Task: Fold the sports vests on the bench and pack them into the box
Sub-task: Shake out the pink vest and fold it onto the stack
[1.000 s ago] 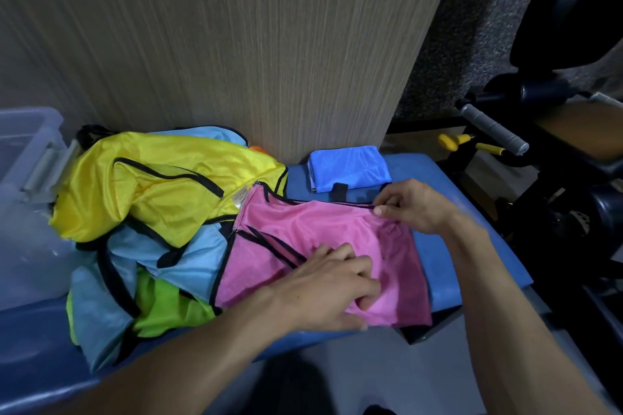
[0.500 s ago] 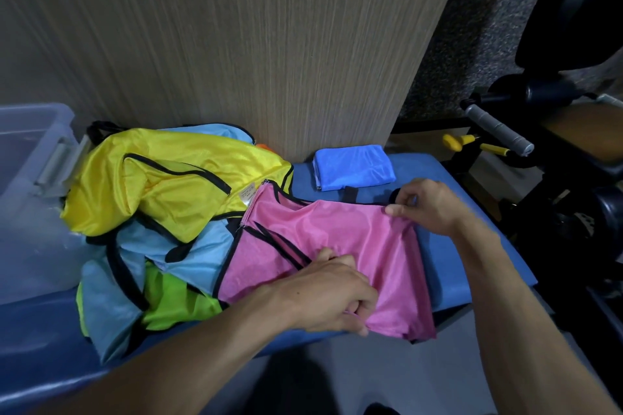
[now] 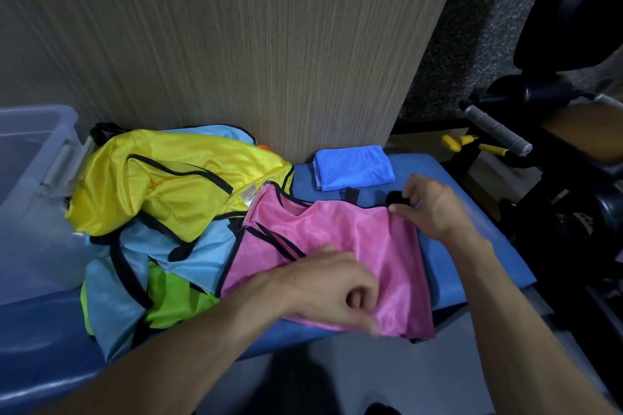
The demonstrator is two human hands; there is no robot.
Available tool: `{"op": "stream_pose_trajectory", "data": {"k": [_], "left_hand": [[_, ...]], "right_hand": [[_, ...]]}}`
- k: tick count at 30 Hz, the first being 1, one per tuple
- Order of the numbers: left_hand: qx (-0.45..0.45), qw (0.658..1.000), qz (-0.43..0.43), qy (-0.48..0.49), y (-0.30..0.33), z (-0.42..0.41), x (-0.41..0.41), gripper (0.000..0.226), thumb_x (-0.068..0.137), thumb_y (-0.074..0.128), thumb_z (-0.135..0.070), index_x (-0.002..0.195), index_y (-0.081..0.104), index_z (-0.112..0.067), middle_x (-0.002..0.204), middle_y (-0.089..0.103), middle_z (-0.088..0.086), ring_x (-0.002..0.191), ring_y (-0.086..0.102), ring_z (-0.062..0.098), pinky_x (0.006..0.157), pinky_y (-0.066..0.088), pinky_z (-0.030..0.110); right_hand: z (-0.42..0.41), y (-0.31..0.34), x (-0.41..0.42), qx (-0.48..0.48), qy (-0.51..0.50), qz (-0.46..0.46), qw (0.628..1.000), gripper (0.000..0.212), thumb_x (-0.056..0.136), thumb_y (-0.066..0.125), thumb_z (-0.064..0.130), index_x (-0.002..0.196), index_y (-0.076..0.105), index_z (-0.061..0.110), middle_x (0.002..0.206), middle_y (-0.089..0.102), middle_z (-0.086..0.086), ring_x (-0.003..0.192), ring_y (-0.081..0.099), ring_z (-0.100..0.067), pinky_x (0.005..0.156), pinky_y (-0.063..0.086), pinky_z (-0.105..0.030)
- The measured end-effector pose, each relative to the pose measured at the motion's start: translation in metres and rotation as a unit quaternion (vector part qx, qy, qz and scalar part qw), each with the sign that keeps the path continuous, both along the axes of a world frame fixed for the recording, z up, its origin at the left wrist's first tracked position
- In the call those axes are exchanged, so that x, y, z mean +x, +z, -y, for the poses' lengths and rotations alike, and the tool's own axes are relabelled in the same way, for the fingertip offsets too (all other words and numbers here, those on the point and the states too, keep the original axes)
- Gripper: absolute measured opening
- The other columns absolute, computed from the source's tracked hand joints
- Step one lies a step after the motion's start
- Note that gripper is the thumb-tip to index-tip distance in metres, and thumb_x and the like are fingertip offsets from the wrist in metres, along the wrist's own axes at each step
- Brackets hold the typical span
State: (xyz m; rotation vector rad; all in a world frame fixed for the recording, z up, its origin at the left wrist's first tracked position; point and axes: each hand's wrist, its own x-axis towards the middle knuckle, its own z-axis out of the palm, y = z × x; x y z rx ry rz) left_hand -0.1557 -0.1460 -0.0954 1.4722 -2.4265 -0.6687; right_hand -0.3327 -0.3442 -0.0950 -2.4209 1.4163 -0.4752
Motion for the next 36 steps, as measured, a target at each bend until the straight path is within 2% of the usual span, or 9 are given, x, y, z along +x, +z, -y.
{"op": "stream_pose_trajectory", "data": {"k": [3,6,9,14,21,26,28,31,36], "left_hand": [[-0.103,0.98,-0.045,0.164,0.024,0.023,0.034,0.022,0.098,0.054,-0.044,0.092,0.067,-0.027,0.089,0.067,-0.013,0.086,0.062,0.006,0.082,0.052,0.038],[-0.148,0.925,0.161,0.309,0.03,0.04,0.083,0.019,0.102,0.047,-0.028,0.104,0.066,-0.032,0.103,0.065,-0.012,0.104,0.053,0.019,0.091,0.038,0.04],[-0.099,0.9,0.275,0.322,0.014,0.039,0.104,0.025,0.101,0.05,-0.022,0.113,0.068,-0.035,0.107,0.062,-0.012,0.105,0.041,0.02,0.086,0.027,0.04],[-0.129,0.907,0.245,0.316,0.018,0.04,0.103,0.019,0.102,0.05,-0.029,0.09,0.064,-0.035,0.098,0.055,-0.013,0.105,0.037,0.018,0.088,0.025,0.04],[-0.205,0.845,0.254,0.423,0.012,0.042,0.102,0.028,0.093,0.055,-0.01,0.109,0.066,-0.03,0.11,0.056,0.0,0.106,0.042,0.028,0.086,0.025,0.041],[-0.253,0.937,0.133,0.2,0.005,0.037,0.035,0.032,0.1,0.048,-0.03,0.129,0.061,-0.027,0.129,0.057,-0.001,0.119,0.051,0.026,0.098,0.043,0.045],[-0.117,0.971,0.145,0.147,-0.013,0.03,0.016,0.053,0.104,0.033,-0.058,0.152,0.036,-0.038,0.164,0.027,-0.002,0.15,0.022,0.022,0.123,0.019,0.048],[-0.006,0.975,0.181,0.13,-0.035,0.031,0.001,0.077,0.096,0.019,-0.078,0.16,-0.006,-0.044,0.165,-0.026,-0.008,0.152,-0.027,0.023,0.123,-0.016,0.05],[-0.02,0.975,0.157,0.156,-0.032,0.047,-0.026,0.079,0.093,0.017,-0.081,0.16,-0.005,-0.044,0.167,-0.023,-0.008,0.152,-0.028,0.024,0.122,-0.016,0.054]], "right_hand": [[-0.004,0.005,-0.006,0.059,-0.092,0.017,0.994,0.042,0.088,0.072,0.05,0.099,0.053,0.015,0.085,0.063,-0.001,0.073,0.059,-0.021,0.065,0.043,-0.032],[-0.015,0.006,-0.008,0.186,-0.164,-0.008,0.969,0.057,0.093,0.057,0.059,0.089,0.059,0.002,0.06,0.069,-0.008,0.058,0.067,-0.025,0.055,0.047,-0.029],[-0.03,0.002,-0.008,0.274,-0.17,0.061,0.945,0.059,0.088,0.068,0.057,0.084,0.065,-0.002,0.073,0.069,-0.016,0.063,0.072,-0.034,0.062,0.063,-0.042],[-0.04,-0.009,-0.008,0.249,-0.169,0.073,0.951,0.048,0.085,0.075,0.046,0.075,0.066,0.0,0.065,0.062,-0.012,0.067,0.067,-0.031,0.067,0.061,-0.043],[-0.039,-0.015,-0.018,0.213,-0.188,0.112,0.952,0.048,0.086,0.075,0.043,0.077,0.069,-0.004,0.062,0.059,-0.009,0.061,0.059,-0.026,0.066,0.058,-0.043],[-0.042,-0.022,-0.014,0.203,-0.188,0.146,0.95,0.047,0.088,0.074,0.038,0.059,0.054,0.006,0.053,0.044,-0.001,0.052,0.045,-0.02,0.052,0.037,-0.029],[-0.04,-0.025,-0.016,0.187,-0.187,0.165,0.95,0.046,0.089,0.074,0.029,0.057,0.045,0.012,0.052,0.043,0.0,0.052,0.044,-0.021,0.052,0.036,-0.031],[-0.031,-0.021,-0.034,0.142,-0.204,0.204,0.947,0.032,0.09,0.074,0.027,0.071,0.062,0.004,0.065,0.064,-0.012,0.066,0.061,-0.032,0.065,0.052,-0.043],[-0.023,-0.016,-0.07,0.203,-0.214,0.221,0.93,0.036,0.088,0.076,0.041,0.09,0.073,0.005,0.089,0.075,-0.019,0.087,0.072,-0.037,0.075,0.061,-0.051]]}}
